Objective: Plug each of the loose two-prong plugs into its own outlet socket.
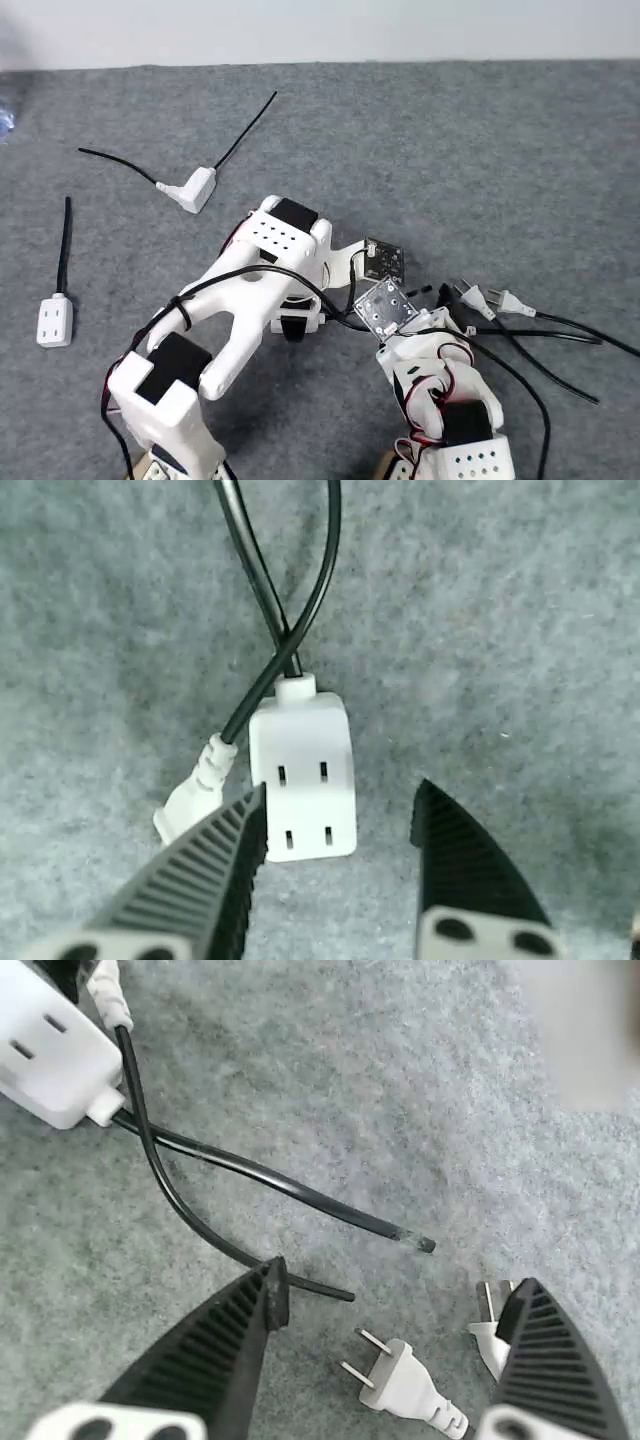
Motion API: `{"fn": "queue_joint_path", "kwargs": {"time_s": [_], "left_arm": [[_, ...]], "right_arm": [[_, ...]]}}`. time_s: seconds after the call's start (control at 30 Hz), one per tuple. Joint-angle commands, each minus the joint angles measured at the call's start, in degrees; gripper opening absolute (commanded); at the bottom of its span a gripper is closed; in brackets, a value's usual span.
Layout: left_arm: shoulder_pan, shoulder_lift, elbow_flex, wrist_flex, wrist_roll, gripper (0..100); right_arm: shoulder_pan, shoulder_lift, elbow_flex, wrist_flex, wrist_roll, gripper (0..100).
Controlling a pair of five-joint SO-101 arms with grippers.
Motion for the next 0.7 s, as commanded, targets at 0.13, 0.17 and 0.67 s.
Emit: {"fn": "queue_joint_path", "kwargs": {"time_s": [0.13, 0.17, 0.67], "left_arm": [[1.9, -1.1, 1.9, -3.3, -0.3, 22], [1.9, -1.4, 1.4, -3.0, -0.3, 22], [-23.6, -17.6, -5.7, 2.1, 25.7, 22]], "right_arm": [[0.8, -0.4, 0.9, -0.8, -0.2, 33.5], [0.9, -0.4, 0.9, -0.8, -0.2, 33.5], [0.5, 0.0, -3.7, -0.7, -0.9, 33.5]]}}
